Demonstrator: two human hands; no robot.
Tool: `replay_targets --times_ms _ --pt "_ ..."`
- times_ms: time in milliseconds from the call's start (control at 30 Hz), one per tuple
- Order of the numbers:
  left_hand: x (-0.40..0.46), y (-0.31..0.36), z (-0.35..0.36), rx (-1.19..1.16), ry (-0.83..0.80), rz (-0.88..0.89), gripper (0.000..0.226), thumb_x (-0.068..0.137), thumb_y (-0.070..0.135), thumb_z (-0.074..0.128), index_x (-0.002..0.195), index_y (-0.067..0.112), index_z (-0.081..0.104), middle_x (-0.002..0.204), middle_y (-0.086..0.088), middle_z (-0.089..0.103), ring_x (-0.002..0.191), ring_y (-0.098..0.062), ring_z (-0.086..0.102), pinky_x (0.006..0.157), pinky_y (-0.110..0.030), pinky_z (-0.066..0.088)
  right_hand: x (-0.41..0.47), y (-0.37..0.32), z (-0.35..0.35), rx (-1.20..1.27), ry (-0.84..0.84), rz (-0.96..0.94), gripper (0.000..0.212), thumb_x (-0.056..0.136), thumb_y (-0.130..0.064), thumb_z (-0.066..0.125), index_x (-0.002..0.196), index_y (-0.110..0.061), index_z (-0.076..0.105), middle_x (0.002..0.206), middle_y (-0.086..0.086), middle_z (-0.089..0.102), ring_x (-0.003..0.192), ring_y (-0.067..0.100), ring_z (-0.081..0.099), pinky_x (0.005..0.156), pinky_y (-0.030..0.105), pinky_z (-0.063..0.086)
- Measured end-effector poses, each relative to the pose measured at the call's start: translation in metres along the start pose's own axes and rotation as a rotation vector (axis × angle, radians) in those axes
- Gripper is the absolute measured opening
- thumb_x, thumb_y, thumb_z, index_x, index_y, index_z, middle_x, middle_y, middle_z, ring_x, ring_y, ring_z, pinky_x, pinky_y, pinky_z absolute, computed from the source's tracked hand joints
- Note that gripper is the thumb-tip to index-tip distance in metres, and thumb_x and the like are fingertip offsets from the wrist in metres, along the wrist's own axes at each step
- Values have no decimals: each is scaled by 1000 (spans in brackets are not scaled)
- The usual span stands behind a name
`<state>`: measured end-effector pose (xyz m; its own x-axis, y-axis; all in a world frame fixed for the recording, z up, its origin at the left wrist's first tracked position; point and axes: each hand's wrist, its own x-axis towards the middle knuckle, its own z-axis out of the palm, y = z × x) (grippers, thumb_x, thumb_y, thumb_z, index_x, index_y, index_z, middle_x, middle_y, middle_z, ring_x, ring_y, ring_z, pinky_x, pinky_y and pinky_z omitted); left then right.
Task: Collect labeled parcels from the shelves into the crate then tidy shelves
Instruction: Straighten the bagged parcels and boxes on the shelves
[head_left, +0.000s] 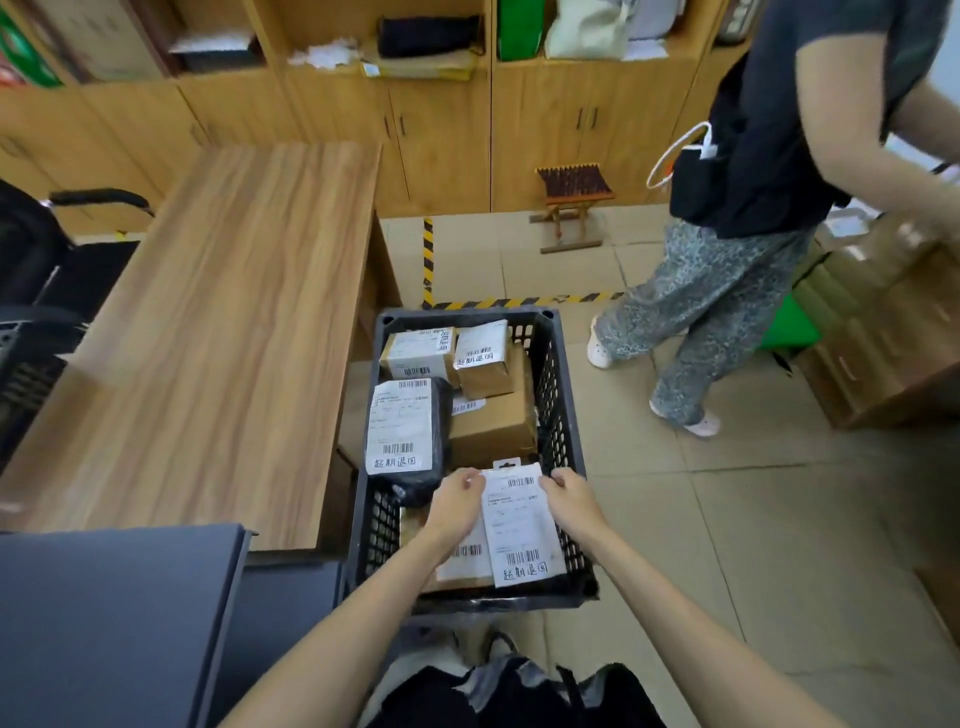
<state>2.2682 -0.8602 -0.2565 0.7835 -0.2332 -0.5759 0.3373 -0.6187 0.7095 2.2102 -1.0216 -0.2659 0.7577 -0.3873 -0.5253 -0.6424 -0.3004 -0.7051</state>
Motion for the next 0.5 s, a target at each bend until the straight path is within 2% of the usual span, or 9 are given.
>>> replay_targets --times_ms 33,100,133,200,233,300,367,500 --pt "-1 17 -8 53 4 64 35 105 23 43 132 7 60 118 -4 64 104 -19 58 88 -26 48 2 -14 -8 -32 10 -51 26 100 -25 46 75 -26 42 80 -10 45 83 15 47 66 27 37" --pt "1 53 -24 193 24 204 34 106 19 44 132 4 60 111 -2 61 100 -15 55 75 -14 43 9 -45 -29 -123 47 -168 18 100 -26 46 87 -19 55 90 -5 53 91 16 53 81 37 46" --pt "4 72 -33 269 44 269 34 106 21 45 132 5 60 112 -4 63 102 -16 57 78 -13 44 11 -62 -41 -176 69 -224 19 100 -28 46 91 -16 57 93 -2 57 90 18 57 84 41 49" --pt "11 113 -55 423 91 386 36 105 28 45 131 9 61 126 -9 64 115 -24 60 96 -29 48 15 -104 -69 -305 99 -331 22 101 -29 45 88 -15 57 92 3 59 85 21 59 79 42 51" --pt "13 131 -66 519 97 426 37 105 31 44 130 10 62 129 -10 63 118 -26 59 100 -35 48 11 -125 -82 -401 106 -387 24 101 -29 44 86 -14 55 90 4 58 83 22 58 74 40 49" --pt "9 169 -93 692 102 477 39 105 36 42 126 12 64 126 -8 65 112 -24 60 96 -40 50 4 -167 -109 -641 161 -494 26 101 -30 43 83 -14 51 89 6 55 83 27 57 68 36 44" --pt "-5 203 -119 805 134 506 37 105 36 41 119 12 66 120 -9 67 106 -25 61 90 -41 52 -5 -205 -130 -807 245 -561 27 102 -31 41 90 -11 55 98 9 57 90 31 58 72 39 45" --pt "-43 243 -166 930 313 538 43 104 39 39 132 14 59 136 -9 57 122 -29 55 96 -43 48 -30 -266 -150 -920 305 -670 29 102 -37 40 95 -13 53 103 9 58 95 32 58 76 40 45"
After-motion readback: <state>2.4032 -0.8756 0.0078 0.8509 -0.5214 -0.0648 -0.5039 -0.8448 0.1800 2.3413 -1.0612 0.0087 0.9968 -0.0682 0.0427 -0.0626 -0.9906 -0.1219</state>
